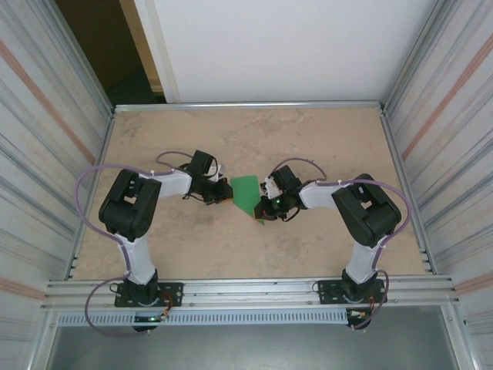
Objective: Fold a paper plane with a square sheet of paper (pick it up from the middle)
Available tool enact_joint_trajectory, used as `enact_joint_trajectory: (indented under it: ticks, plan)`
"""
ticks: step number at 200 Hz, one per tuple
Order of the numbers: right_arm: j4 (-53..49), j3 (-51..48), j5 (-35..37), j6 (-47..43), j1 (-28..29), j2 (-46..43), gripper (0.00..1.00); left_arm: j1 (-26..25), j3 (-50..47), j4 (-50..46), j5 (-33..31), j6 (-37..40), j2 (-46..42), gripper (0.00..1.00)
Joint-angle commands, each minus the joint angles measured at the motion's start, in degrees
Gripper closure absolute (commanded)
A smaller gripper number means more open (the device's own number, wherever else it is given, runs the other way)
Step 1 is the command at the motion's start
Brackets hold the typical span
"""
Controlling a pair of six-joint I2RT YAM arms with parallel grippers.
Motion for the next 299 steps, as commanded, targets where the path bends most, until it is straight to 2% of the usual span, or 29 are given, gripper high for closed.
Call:
enact_joint_trajectory:
  ticks: [1, 30, 53, 75, 104, 139, 197, 226, 263, 283, 299]
  plan:
    - [-6.56, -2.85, 4.73, 0.75, -0.14, 2.10, 0.95, 1.16, 1.11, -3.53, -5.23, 1.47, -3.48, 0.88]
    - [-5.92, -2.61, 4.47, 1.45, 0.19, 1.40, 0.94, 0.33, -0.40, -0.66, -4.29, -2.01, -10.30, 0.88]
    - [-5.58, -2.49, 4.24, 1.89, 0.33, 0.77, 0.94, -3.61, -3.11, 3.09, -4.63, -5.21, -13.42, 0.88]
    - [-5.39, -2.48, 4.12, 2.12, 0.33, 0.61, 0.94, -7.41, -5.06, 6.00, -5.17, -7.96, -13.07, 0.89]
    - [-4.96, -2.31, 3.51, 2.25, 0.33, 0.67, 0.94, -10.01, -4.79, 7.26, -4.59, -8.91, -8.45, 0.90]
    - [-4.70, -2.43, 3.20, 2.03, 0.40, 0.27, 0.94, -10.18, -1.98, 3.53, -5.30, -7.99, -3.38, 0.91]
    - [-3.84, -4.27, 2.28, 1.65, 0.28, -1.34, 0.94, -9.72, -1.63, -2.95, -10.76, -7.36, -0.18, 0.92]
    - [-2.50, -7.76, 1.17, 1.37, -0.18, -4.32, 0.93, -9.14, -2.16, -4.33, -11.05, -8.12, 1.25, 0.92]
    - [-4.07, -12.53, 2.11, 1.62, -1.51, -9.28, 0.93, -9.12, -1.86, -4.52, -10.04, -7.86, 2.11, 0.92]
    - [-6.36, -11.96, 3.33, 2.13, -0.62, -13.36, 0.93, -9.12, -0.34, -3.59, -7.59, -7.31, 1.48, 0.91]
    - [-7.72, -9.89, 7.05, 2.98, 1.02, -16.93, 0.91, -9.50, 2.03, -2.82, -5.47, -7.36, -0.10, 0.90]
